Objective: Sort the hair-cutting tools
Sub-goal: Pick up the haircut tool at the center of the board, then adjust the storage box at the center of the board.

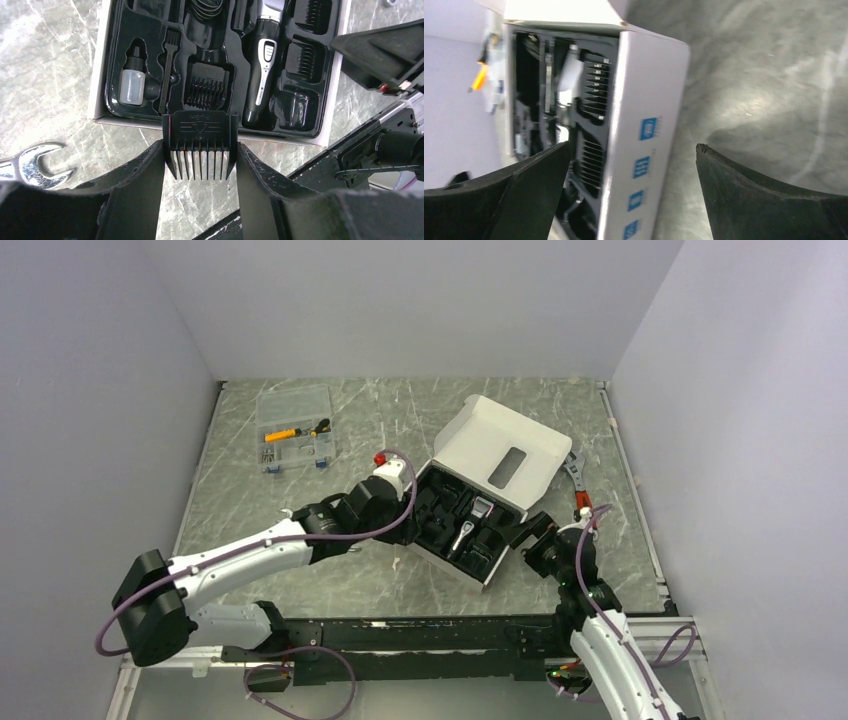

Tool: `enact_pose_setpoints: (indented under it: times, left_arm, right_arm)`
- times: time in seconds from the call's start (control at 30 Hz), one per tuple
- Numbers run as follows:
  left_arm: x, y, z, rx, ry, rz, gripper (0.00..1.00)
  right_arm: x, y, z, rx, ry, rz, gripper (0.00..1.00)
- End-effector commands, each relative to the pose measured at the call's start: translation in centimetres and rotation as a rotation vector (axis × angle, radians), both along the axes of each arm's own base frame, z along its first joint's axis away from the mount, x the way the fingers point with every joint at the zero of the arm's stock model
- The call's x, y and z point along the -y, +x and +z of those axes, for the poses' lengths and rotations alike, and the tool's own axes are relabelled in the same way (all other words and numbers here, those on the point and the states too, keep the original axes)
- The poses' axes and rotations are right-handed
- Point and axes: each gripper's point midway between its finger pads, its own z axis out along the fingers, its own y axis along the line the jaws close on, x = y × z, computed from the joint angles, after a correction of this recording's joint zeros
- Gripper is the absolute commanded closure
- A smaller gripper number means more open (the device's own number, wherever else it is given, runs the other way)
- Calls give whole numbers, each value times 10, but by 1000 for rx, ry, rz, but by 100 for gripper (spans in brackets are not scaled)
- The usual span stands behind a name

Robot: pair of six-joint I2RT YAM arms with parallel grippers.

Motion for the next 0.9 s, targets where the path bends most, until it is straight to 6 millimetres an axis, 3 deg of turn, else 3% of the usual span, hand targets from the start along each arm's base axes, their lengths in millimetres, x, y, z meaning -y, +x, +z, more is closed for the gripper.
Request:
enact_pose_setpoints:
  times: [0.0,0.27,0.5,0.7,0.87]
  left_arm:
    - [21,7,17,15,-71,-16,68]
    - [15,17,13,37,-37,3,66]
    - [-7,21,-10,-5,-36,54,66]
    - [-29,26,-16,-7,-49,113,67]
    - [-41,30,-18,-11,-42,151,67]
  right_arm:
    - [-18,2,14,38,157,12,3]
    - [-55,-1,11,39,222,89,6]
    - [-112,-9,3,-1,162,229,5]
    - [-142,7,10,33,106,300,4]
    - [-179,25,9,39,90,398,4]
